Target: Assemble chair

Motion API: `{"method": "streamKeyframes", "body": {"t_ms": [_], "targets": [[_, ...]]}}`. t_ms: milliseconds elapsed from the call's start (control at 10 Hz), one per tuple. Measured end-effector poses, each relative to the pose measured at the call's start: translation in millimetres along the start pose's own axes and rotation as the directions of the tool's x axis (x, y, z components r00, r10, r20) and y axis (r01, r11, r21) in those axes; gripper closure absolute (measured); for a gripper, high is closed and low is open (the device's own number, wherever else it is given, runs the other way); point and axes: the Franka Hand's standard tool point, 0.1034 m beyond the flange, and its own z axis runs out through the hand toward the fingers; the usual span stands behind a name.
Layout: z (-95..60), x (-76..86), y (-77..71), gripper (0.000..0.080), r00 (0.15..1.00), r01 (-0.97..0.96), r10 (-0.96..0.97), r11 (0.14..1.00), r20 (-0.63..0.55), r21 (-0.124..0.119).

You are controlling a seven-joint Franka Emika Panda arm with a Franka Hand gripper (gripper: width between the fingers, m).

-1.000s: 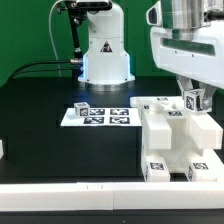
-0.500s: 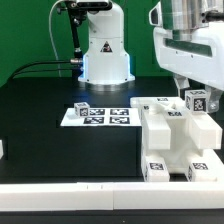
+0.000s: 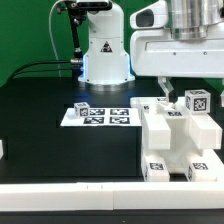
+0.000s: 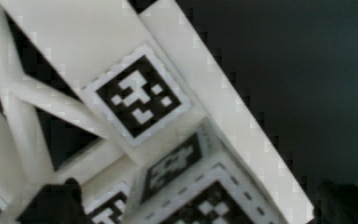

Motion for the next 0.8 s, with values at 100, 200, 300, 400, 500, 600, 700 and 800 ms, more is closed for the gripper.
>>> {"method": "streamKeyframes", "body": {"t_ms": [100,200,300,400,500,600,700,800], "targets": [[0.8,-0.8,0.4,0.0151,0.994,0.114,-0.114,0.993,0.0,-0.005],[1.7,-2.9,0.1,0.0151,0.955,0.297,-0.297,0.954,0.001,-0.03],[1.3,-3.8,-1.7,0.0151,0.898,0.44,-0.44,0.896,0.003,-0.053],[1.7,-3.1,-0.1,0.0278,0.902,0.432,-0.433,0.9,0.004,-0.05],[1.8,-2.8,0.7,0.0278,0.91,0.415,-0.415,0.908,0.003,-0.052],[1.8,-2.8,0.6,0.0417,0.91,0.415,-0.415,0.908,0.003,-0.052],[2.0,-3.1,0.4,0.0528,0.921,0.39,-0.39,0.92,0.002,-0.05],[2.5,-3.1,0.7,0.0528,0.96,0.28,-0.281,0.959,-0.003,-0.05]]}}
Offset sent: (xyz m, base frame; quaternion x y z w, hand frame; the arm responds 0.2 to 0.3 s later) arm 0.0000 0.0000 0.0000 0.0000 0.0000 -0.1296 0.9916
